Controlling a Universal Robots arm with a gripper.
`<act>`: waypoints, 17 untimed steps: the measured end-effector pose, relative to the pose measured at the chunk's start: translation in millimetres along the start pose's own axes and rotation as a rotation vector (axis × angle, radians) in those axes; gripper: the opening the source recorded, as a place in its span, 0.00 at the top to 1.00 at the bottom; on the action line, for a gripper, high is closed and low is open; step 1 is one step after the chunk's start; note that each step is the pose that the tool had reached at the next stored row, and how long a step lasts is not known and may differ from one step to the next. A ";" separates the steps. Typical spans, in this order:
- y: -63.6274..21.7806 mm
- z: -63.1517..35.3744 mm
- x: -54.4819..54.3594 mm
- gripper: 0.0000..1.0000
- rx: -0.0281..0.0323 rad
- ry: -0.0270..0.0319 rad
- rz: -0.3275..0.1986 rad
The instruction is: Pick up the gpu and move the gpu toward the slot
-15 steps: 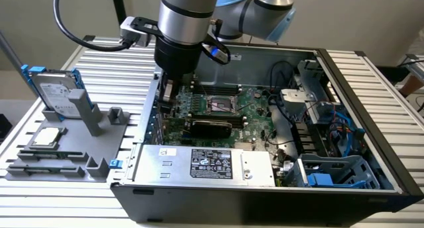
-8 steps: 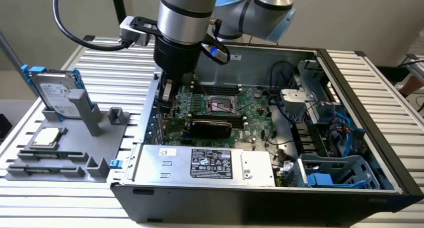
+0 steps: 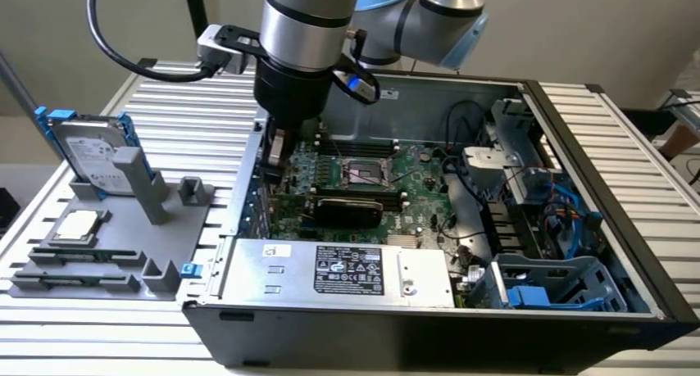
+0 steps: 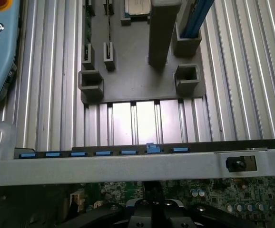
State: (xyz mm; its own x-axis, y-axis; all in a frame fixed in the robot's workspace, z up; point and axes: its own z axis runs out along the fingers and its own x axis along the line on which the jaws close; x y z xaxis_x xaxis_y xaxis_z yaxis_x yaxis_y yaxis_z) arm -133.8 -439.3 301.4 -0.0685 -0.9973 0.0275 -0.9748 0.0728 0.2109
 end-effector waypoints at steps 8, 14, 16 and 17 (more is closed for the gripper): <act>-0.5 0.3 -0.3 0.89 -0.0014 -0.0209 -0.004; 0.0 0.6 -0.2 0.89 -0.0059 -0.0207 -0.005; -0.2 1.3 -0.2 0.89 -0.0063 -0.0208 -0.005; -0.2 1.7 -0.2 0.89 -0.0065 -0.0208 -0.005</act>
State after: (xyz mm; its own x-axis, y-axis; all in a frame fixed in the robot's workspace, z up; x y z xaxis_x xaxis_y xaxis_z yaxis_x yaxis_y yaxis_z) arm -133.9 -439.2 299.7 -0.0685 -0.9976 0.0062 -0.9737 0.0682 0.2173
